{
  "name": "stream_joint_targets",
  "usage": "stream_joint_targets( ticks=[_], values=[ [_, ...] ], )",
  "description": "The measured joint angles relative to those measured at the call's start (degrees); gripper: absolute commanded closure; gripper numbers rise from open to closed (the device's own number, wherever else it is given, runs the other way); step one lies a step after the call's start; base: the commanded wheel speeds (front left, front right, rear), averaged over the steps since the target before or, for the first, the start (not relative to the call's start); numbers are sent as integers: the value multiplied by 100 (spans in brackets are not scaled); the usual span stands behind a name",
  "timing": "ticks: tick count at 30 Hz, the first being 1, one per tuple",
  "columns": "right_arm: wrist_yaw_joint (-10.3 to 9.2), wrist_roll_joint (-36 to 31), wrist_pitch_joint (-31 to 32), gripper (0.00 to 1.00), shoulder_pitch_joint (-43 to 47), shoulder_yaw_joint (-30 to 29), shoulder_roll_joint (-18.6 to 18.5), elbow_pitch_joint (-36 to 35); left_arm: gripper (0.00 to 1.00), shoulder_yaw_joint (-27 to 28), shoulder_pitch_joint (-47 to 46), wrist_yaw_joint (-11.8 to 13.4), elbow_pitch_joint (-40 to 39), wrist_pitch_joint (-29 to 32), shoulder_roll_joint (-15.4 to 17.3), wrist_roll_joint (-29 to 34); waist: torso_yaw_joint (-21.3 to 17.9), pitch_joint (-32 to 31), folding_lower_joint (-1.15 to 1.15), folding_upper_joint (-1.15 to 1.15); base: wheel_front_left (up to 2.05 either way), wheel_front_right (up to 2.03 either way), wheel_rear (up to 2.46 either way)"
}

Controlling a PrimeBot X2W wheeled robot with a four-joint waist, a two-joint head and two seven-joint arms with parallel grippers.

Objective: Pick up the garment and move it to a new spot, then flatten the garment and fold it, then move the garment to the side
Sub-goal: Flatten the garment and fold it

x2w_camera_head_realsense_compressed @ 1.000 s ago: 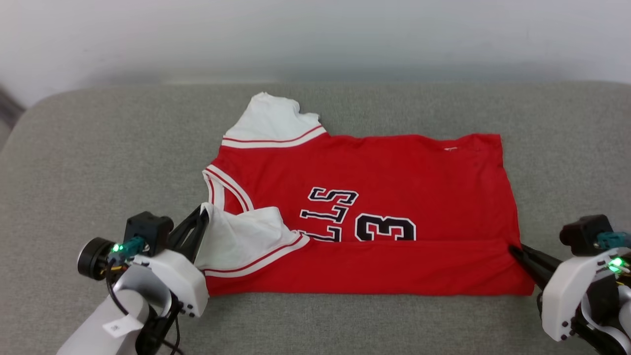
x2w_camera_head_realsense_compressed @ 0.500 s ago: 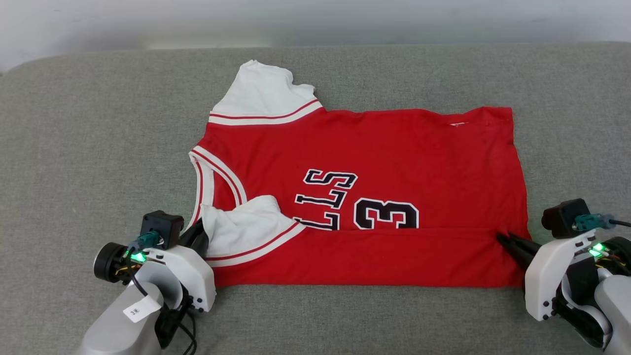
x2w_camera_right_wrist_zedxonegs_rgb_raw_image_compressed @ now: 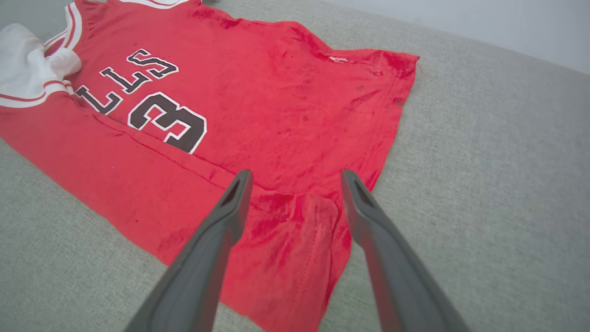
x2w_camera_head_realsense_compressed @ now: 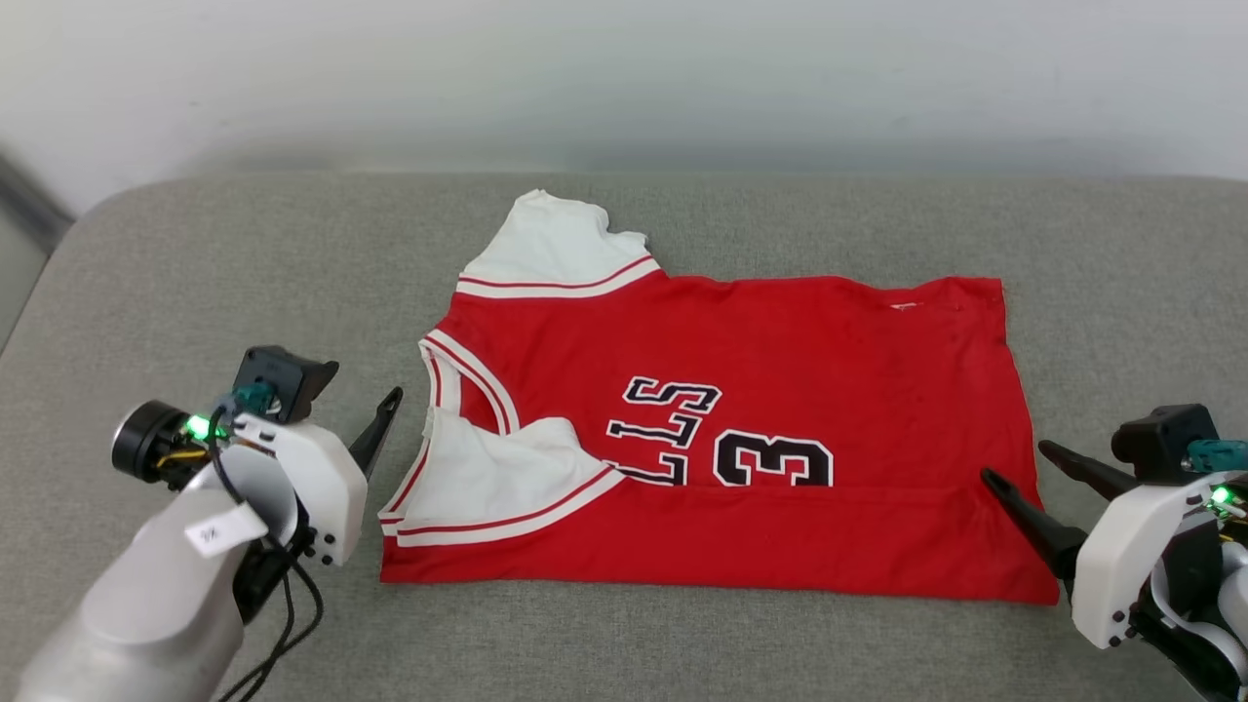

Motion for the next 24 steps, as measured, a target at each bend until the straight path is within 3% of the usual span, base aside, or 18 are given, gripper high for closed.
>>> stream_joint_targets(
  ticks=[4,9,13,18,24],
  values=[
    [0,-47,112,0,149,-179,-94,-242,0,-213,-184,-51,-526,1317,325,-300,49,-159,-1,0,0,0,0],
    [0,-176,279,0,237,-383,-56,-485,0,-667,-353,-75,-1481,3261,834,-1126,43,-182,-1,0,0,0,0],
    [0,-291,425,0,298,-487,30,-647,0,-915,-497,-76,-2045,4365,1137,-1803,4,-118,-1,0,0,0,0],
    [0,-406,613,0,297,-554,129,-792,0,-1148,-504,-76,-2092,5291,1163,-2331,-87,-2,-1,0,0,0,0],
    [0,-474,750,0,202,-579,218,-903,0,-1327,-520,-73,-1604,5633,968,-2408,-241,191,0,0,0,0,0]
  ],
)
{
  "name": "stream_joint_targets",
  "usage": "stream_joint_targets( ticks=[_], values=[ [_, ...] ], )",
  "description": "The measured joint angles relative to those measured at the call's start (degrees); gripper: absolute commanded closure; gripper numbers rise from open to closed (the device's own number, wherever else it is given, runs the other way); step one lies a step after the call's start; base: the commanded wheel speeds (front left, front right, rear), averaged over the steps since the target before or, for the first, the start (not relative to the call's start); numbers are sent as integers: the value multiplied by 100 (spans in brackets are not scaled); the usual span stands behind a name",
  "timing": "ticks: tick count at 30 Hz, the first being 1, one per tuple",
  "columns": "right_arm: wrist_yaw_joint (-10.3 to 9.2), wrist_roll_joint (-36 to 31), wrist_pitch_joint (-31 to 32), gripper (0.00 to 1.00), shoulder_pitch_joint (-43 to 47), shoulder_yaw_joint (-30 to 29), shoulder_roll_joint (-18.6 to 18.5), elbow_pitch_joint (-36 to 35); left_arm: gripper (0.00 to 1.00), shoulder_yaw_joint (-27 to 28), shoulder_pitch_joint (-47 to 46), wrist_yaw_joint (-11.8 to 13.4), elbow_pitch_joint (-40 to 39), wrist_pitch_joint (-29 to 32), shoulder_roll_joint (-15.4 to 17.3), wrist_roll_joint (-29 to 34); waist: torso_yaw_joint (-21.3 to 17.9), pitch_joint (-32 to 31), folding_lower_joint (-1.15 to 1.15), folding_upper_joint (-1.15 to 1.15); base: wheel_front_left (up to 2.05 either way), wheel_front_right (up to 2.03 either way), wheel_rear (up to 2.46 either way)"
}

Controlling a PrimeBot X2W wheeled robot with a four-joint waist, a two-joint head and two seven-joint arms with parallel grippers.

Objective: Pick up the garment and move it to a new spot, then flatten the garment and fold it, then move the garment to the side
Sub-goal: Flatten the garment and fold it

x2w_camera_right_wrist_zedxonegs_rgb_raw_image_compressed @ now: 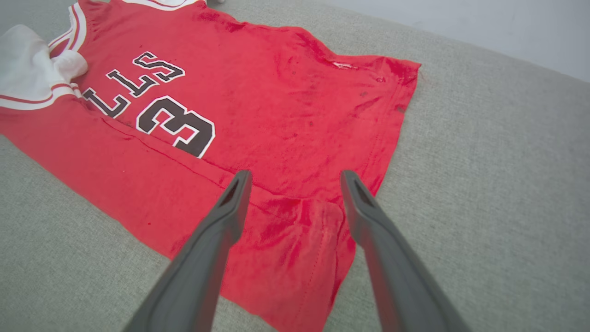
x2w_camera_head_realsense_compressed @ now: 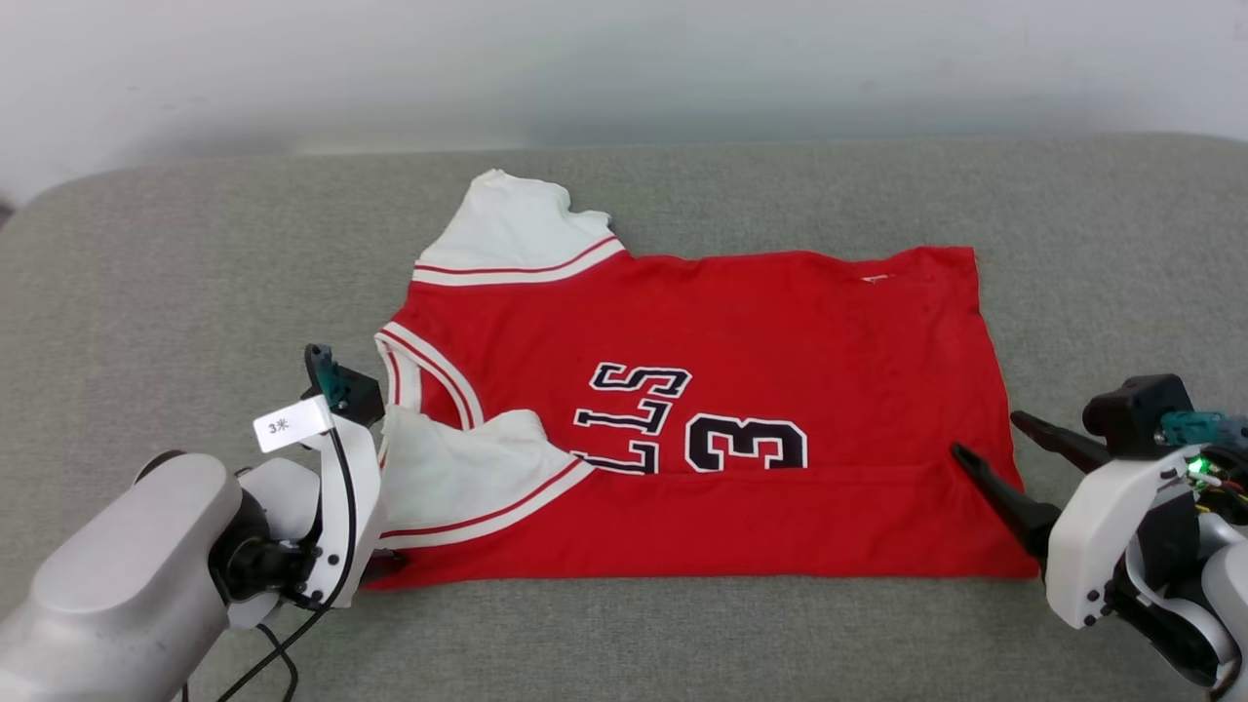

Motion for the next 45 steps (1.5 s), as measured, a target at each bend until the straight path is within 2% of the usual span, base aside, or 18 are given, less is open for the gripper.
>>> stream_joint_targets(
  ticks=[3,8,9,10,15,18,23,28,31,34,41,45],
  values=[
    [0,-1,37,0,-91,25,49,-12,0,-5,-3,41,326,-15,-160,-79,-89,109,0,0,0,0,0],
    [0,7,54,0,-154,98,68,24,0,-191,-48,20,616,93,-216,-15,-201,229,0,0,0,0,0],
    [0,21,52,0,-161,92,62,36,54,-202,-51,14,643,79,-224,-21,-210,237,0,0,0,0,0],
    [0,21,49,0,-166,94,46,49,100,-219,-55,12,668,51,-231,-35,-211,231,0,0,0,0,0],
    [0,113,192,0,-359,119,-176,-23,100,-360,-55,-1,677,-225,-244,-82,-174,87,1,0,0,0,0],
    [0,204,621,0,-547,248,-465,-188,100,-495,-36,-1,460,-371,-174,-121,-142,-46,1,0,0,0,0],
    [0,512,2075,0,-985,537,-970,-541,100,-594,-19,-3,118,-533,53,-193,-72,-220,0,0,0,0,0],
    [0,906,3556,0,-1337,754,-1173,-465,100,-670,-51,-3,-56,-613,155,-213,-3,-199,0,0,0,0,0],
    [0,991,4023,0,-1408,832,-1127,-192,100,-702,-137,-3,-114,-643,166,-204,35,-115,0,0,0,0,0],
    [1,1006,4167,0,-1428,842,-920,131,100,-724,-222,-3,-142,-684,130,-164,78,-12,1,0,0,0,0],
    [0,953,3765,0,-1216,804,-254,927,100,-818,-372,-3,-148,-780,82,-153,161,231,1,0,0,0,0],
    [-1,943,3544,0,-1074,931,-110,1270,100,-884,-409,-3,-146,-826,89,-149,190,305,1,0,0,0,0]
  ],
)
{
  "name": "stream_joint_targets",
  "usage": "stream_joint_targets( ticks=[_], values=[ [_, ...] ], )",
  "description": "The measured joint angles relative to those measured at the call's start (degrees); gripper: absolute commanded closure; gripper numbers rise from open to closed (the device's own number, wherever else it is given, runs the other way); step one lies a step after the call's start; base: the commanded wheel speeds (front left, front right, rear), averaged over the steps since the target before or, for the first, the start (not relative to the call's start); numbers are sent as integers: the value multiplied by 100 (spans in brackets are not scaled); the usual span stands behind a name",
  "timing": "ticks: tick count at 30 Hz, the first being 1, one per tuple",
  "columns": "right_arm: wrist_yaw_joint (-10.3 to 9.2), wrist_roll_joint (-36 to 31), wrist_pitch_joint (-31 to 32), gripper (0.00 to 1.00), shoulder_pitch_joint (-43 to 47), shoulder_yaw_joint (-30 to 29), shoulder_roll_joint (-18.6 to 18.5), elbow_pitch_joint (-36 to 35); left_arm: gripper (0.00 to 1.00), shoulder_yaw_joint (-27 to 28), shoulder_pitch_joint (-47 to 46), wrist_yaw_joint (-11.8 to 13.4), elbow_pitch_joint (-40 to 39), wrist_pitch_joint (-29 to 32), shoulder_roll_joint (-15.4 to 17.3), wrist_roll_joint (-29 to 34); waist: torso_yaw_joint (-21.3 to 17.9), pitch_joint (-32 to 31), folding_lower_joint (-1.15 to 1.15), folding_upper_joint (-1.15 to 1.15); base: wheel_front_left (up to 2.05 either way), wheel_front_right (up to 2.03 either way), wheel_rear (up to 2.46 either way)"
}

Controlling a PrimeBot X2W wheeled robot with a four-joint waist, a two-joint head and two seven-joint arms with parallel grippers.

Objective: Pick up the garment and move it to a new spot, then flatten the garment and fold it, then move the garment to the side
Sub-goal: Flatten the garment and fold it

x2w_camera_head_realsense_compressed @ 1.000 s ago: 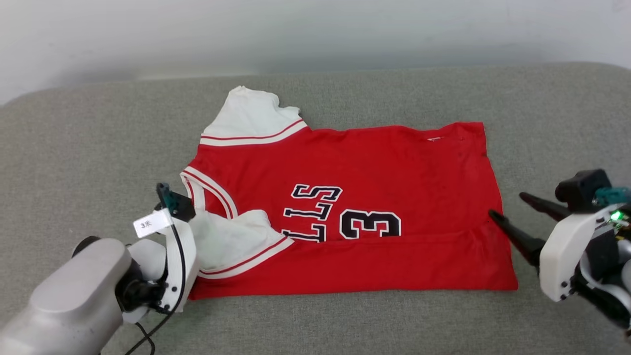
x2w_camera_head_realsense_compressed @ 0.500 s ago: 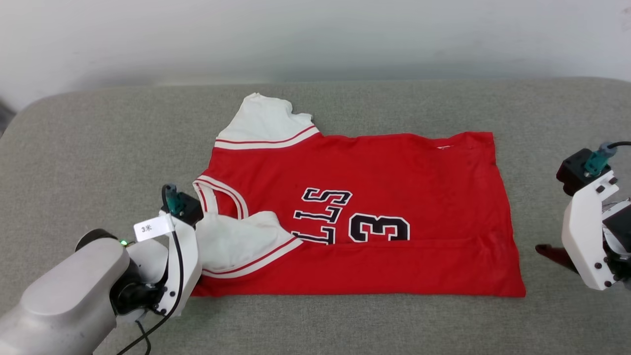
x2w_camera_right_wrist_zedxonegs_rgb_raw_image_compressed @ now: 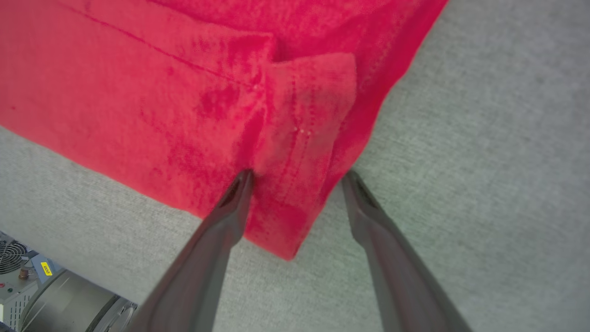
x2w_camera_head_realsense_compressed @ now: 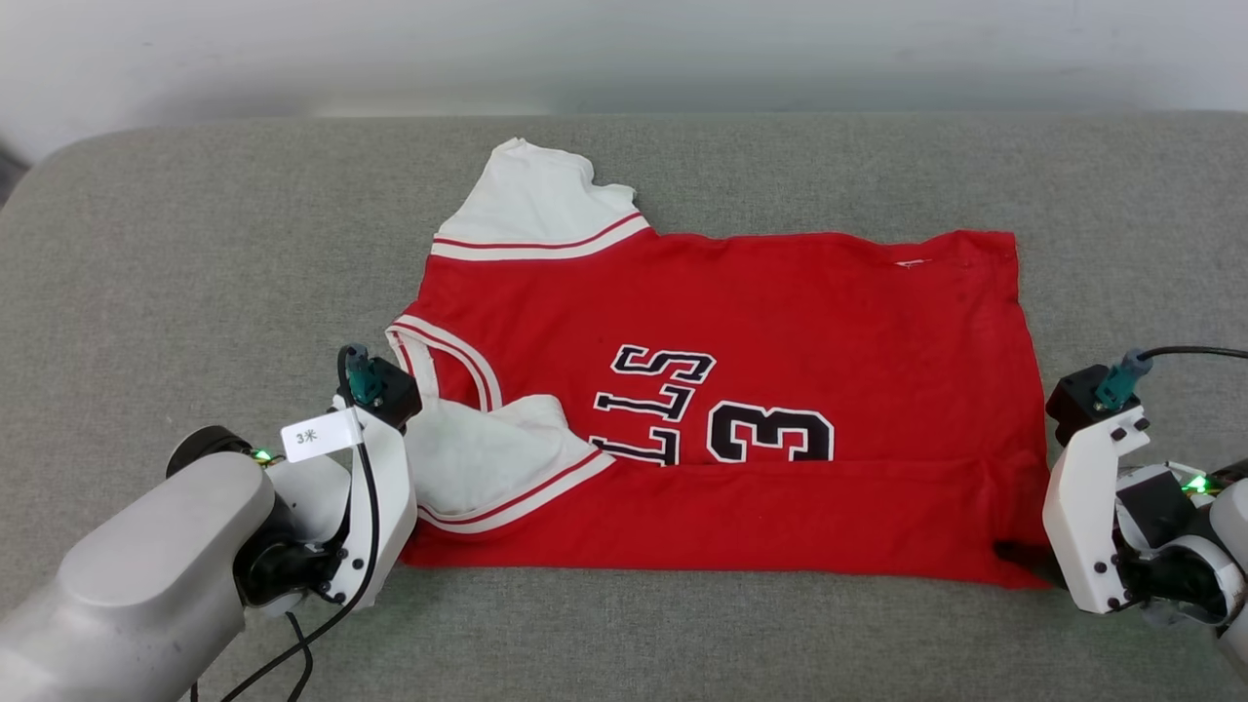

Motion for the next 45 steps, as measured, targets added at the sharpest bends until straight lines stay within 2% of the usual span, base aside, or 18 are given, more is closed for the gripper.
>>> stream_joint_targets(
  ticks=[4,5,6,12,22,28,31,37,38,39,40,41,45],
  values=[
    [-10,89,-263,0,14,101,35,146,100,-48,-14,0,7,-60,16,-9,3,29,0,0,0,0,0],
    [-10,100,-349,91,13,133,34,159,100,-60,-14,0,15,-79,23,-16,-4,27,0,0,0,0,0],
    [-10,129,-419,100,10,160,32,176,100,-74,-14,0,22,-96,24,-25,-10,20,0,0,0,0,0],
    [-5,238,-891,100,-30,407,-73,45,100,-198,85,0,33,-222,48,-138,-41,-171,0,0,0,0,0],
    [2,592,-1282,100,298,498,-922,-812,100,-299,397,-5,-526,-357,545,-374,-43,-749,0,0,0,0,0],
    [2,755,-1263,100,849,402,-1226,-1244,100,-398,763,85,-944,-407,692,-450,6,-890,-1,0,0,0,0],
    [2,762,-1155,100,1079,371,-1252,-1261,100,-460,961,175,-978,-436,708,-478,-14,-862,0,0,0,0,0],
    [2,602,-1068,100,1273,291,-811,-803,100,-503,1163,282,-651,-599,558,-542,-46,-658,0,0,0,0,0],
    [2,565,-1104,100,1274,280,-756,-750,91,-497,1164,281,-588,-632,522,-542,-45,-640,0,0,0,0,0],
    [2,541,-1145,68,1274,266,-714,-704,0,-489,1164,280,-539,-672,491,-542,-42,-635,0,0,0,0,0],
    [2,517,-1215,23,1276,257,-693,-686,0,-478,1164,280,-509,-728,469,-535,-36,-641,-1,0,0,0,0],
    [2,493,-1305,0,1276,232,-677,-682,0,-471,1163,277,-493,-768,455,-534,-30,-653,0,0,0,0,0],
    [2,325,-1836,0,1286,78,-673,-824,0,-425,1136,245,-513,-943,532,-416,-8,-773,0,0,0,0,0]
  ],
)
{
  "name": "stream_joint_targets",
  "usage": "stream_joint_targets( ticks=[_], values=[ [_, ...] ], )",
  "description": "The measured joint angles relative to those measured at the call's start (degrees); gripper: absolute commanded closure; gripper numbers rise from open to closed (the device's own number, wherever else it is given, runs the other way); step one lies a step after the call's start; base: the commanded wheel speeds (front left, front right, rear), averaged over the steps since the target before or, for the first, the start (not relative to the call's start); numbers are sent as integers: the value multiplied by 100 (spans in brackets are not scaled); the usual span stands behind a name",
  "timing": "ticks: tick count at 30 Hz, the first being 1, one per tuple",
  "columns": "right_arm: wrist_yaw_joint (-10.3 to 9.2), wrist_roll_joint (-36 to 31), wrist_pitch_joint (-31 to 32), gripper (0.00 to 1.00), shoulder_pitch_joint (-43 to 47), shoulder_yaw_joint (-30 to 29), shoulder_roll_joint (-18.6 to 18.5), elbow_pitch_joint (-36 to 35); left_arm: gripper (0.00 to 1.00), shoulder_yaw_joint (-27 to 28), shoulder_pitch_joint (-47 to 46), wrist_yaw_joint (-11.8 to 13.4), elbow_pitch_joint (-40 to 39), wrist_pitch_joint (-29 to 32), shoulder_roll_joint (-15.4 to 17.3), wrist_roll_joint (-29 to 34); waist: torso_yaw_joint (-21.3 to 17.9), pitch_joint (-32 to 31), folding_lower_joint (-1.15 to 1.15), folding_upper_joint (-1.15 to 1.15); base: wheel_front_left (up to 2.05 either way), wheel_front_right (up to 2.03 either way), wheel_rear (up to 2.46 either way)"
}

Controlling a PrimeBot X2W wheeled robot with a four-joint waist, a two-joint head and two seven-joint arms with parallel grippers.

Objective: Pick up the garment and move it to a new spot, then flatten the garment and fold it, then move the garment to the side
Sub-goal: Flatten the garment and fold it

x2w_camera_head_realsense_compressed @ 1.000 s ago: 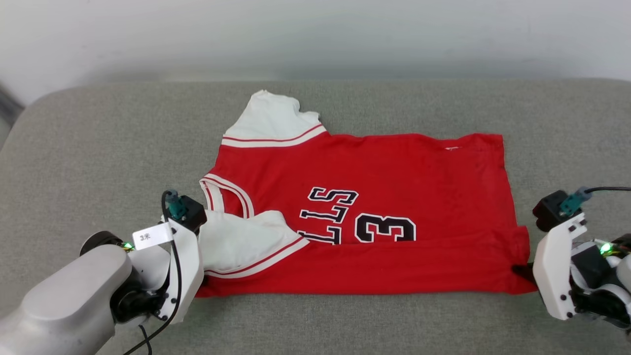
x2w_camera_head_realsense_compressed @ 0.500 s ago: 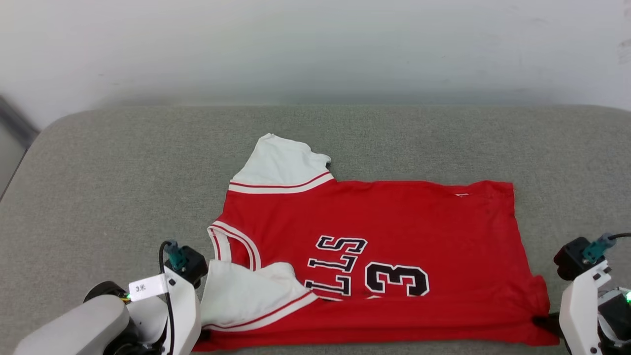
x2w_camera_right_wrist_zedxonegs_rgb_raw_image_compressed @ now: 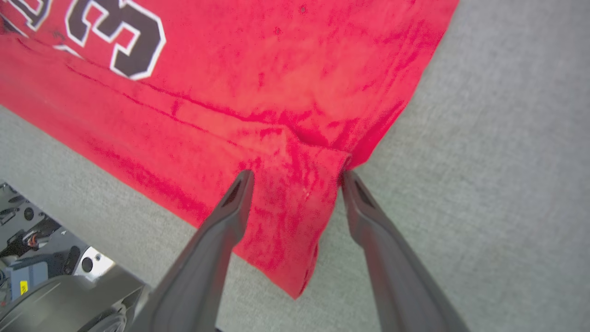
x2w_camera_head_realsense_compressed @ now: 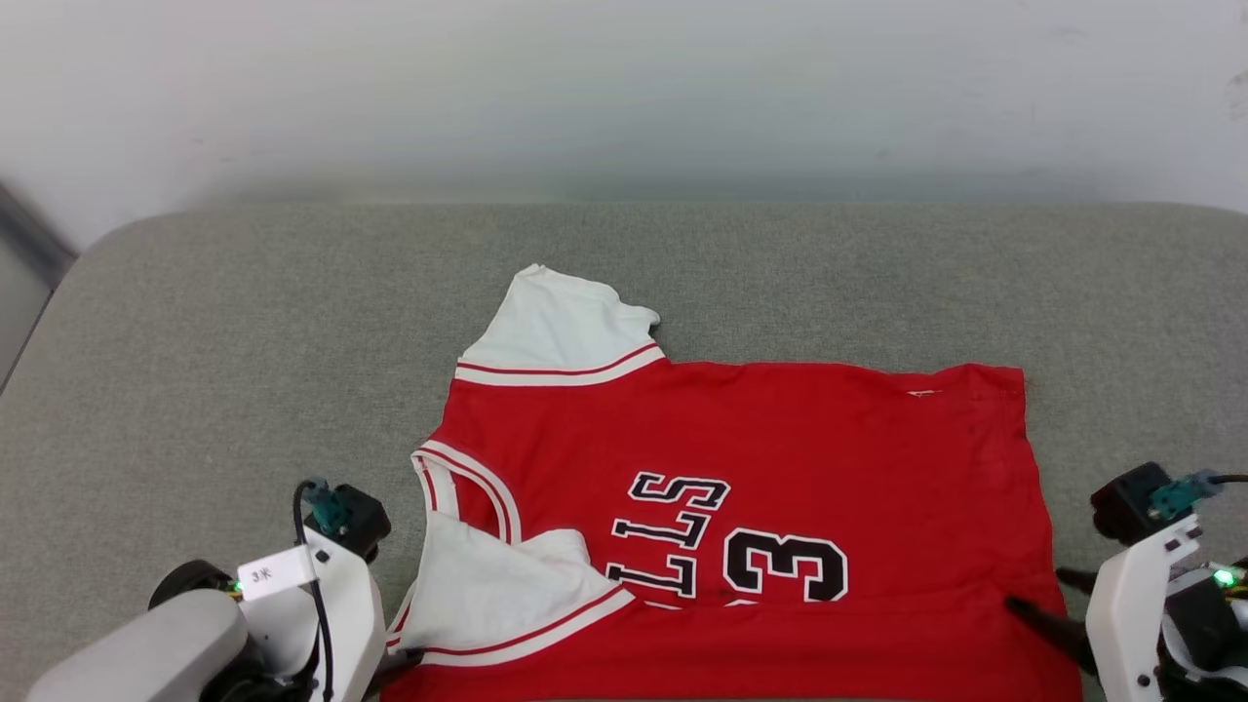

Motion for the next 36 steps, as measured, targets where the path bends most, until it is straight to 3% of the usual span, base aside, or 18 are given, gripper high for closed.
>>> stream_joint_targets(
  ticks=[6,13,18,19,25,30,36],
  values=[
    [-1,-593,-1282,0,121,-764,34,-214,0,301,-273,137,-387,-298,318,104,17,-241,0,0,0,0,0],
    [-1,-1627,-2639,0,496,-2217,772,-658,0,756,-949,508,-517,-956,414,645,-87,-196,0,0,0,0,0],
    [-1,-2286,-2991,0,984,-3067,1447,-1355,0,989,-1628,595,-346,-960,232,800,-212,65,0,0,0,0,0],
    [0,-2652,-3081,0,1272,-3454,1903,-1859,0,1104,-2156,589,-96,-822,93,876,-311,292,0,0,0,0,0],
    [0,-3126,-3120,0,1617,-3761,2602,-2657,0,1188,-3170,374,568,-183,-265,824,-562,841,0,0,0,0,0],
    [-1,-3298,-3071,0,1625,-3760,2789,-3019,0,1173,-3926,158,1147,831,-467,573,-812,1357,0,0,0,0,0],
    [-1,-3299,-3120,0,1316,-3650,2842,-3182,0,1140,-4559,146,1686,1803,-639,371,-1137,1982,1,0,0,0,0]
  ],
)
